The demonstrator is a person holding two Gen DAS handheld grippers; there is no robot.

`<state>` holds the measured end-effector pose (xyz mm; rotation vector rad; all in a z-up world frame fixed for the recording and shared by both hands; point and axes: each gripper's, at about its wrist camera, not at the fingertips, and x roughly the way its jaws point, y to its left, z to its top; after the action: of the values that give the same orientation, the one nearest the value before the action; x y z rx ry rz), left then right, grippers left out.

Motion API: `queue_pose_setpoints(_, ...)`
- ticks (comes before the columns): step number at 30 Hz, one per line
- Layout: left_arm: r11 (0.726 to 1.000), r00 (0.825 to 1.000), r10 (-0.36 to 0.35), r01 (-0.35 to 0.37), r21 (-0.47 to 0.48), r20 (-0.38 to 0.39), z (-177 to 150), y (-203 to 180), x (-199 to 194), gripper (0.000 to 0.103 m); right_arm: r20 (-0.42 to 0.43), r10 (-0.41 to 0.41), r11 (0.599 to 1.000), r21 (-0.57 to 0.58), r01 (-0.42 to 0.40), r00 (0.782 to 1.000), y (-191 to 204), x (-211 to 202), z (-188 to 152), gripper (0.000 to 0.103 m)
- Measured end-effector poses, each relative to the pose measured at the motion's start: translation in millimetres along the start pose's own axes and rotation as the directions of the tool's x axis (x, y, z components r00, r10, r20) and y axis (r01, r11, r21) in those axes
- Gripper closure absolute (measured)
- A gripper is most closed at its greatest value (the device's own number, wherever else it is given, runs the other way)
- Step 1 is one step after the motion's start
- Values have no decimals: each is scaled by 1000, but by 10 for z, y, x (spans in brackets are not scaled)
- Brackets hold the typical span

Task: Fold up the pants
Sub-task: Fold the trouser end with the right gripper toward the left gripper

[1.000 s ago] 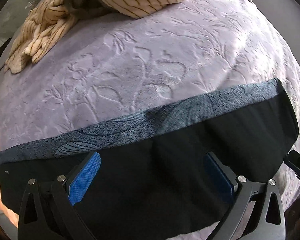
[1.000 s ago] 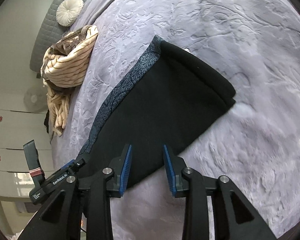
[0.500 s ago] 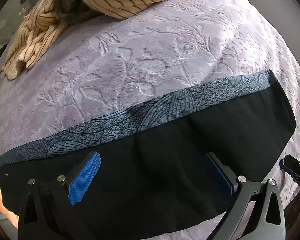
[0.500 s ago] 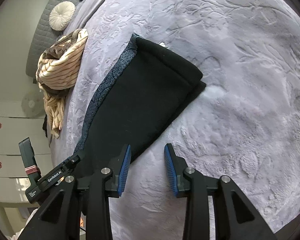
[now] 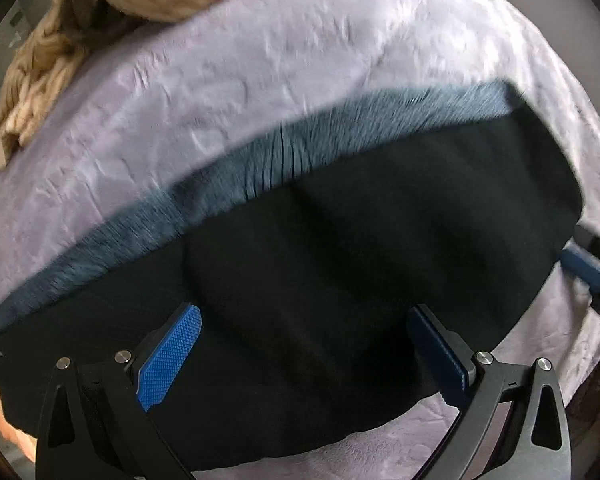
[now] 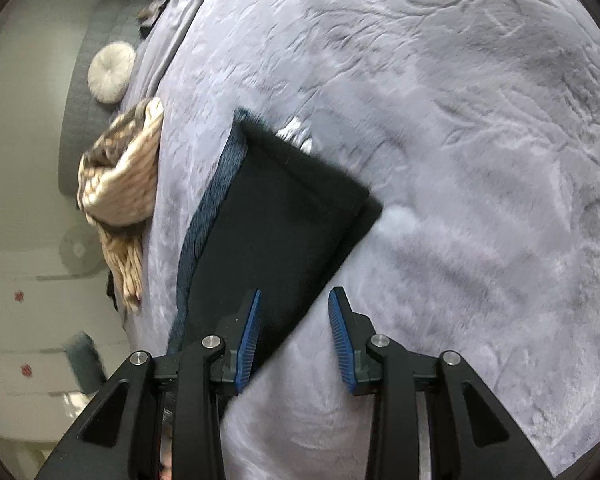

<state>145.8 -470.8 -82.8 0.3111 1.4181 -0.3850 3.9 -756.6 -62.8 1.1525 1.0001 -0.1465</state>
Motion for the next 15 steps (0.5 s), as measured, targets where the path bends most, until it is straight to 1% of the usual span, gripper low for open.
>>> queue_pose_setpoints(3, 997, 999, -35, 35, -66, -9, -44, 34, 37, 0, 2, 25, 999, 25, -25, 1000, -46, 45, 79, 65)
queue_pose_setpoints(7, 998, 999, -35, 35, -51, -5, -65, -17, 22, 0, -33, 88, 996, -13, -88, 996, 32, 85, 158, 65)
queue_pose_setpoints(9, 998, 999, -31, 31, -48, -4, -66, -31, 11, 0, -58, 76, 997, -8, -76, 995, 17, 85, 155, 64)
queue_pose_setpoints(11, 998, 1000, -31, 30, -55, -7, -74, -56, 13, 0, -84, 76, 997, 32, -74, 994, -53, 96, 103, 58)
queue_pose_setpoints(13, 998, 1000, -30, 29, -56, -8, -81, -74, 11, 0, -98, 79, 996, 53, -74, 992, -115, 98, 44, 58)
queue_pose_setpoints(15, 998, 1000, -30, 30, -52, -6, -81, -71, 7, 0, -113, 74, 997, 46, -70, 991, -126, 127, -13, 58)
